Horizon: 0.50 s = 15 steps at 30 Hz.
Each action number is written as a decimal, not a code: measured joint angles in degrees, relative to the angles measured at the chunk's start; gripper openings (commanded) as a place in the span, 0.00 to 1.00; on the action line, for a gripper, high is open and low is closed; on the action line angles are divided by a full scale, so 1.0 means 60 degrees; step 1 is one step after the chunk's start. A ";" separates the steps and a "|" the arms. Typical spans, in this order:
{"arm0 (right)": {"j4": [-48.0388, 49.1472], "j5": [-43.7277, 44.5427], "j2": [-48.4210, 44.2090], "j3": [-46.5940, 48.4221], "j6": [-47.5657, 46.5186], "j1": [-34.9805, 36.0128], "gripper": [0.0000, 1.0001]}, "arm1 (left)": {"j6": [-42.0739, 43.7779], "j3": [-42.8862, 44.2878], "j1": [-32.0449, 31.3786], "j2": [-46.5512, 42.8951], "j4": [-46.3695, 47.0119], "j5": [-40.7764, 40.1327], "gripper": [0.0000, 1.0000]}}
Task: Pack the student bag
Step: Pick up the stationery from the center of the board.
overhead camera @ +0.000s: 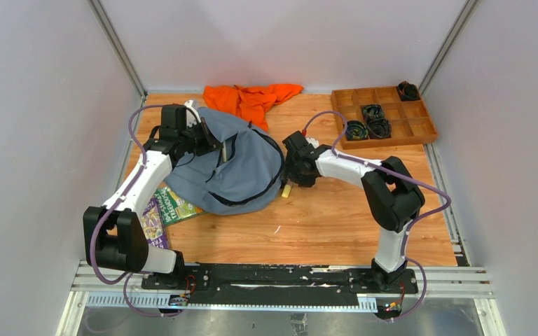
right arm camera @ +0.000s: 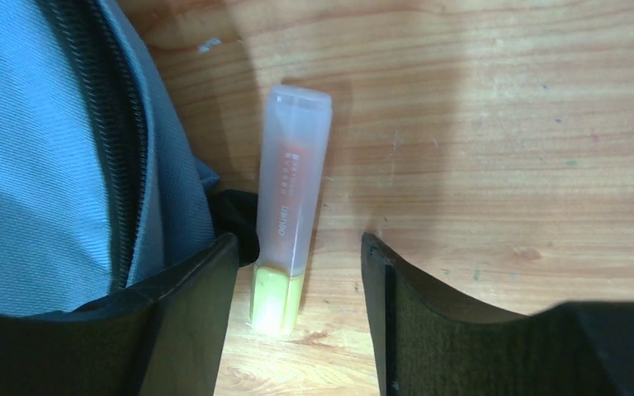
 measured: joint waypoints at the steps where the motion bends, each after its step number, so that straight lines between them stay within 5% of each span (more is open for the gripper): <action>1: -0.0102 0.0080 0.0007 0.0015 -0.0018 0.0029 0.58 | 0.0000 0.0000 0.0004 0.0000 0.0000 0.0000 0.00; 6: -0.0739 0.0718 0.0087 0.0175 -0.0193 0.0182 0.54 | 0.0000 0.0000 0.0004 0.0073 0.0004 0.0040 0.00; 15: -0.1424 0.1756 -0.0022 0.0022 -0.0594 0.0226 0.22 | -0.0007 0.0000 0.0007 0.0171 0.0022 0.0113 0.00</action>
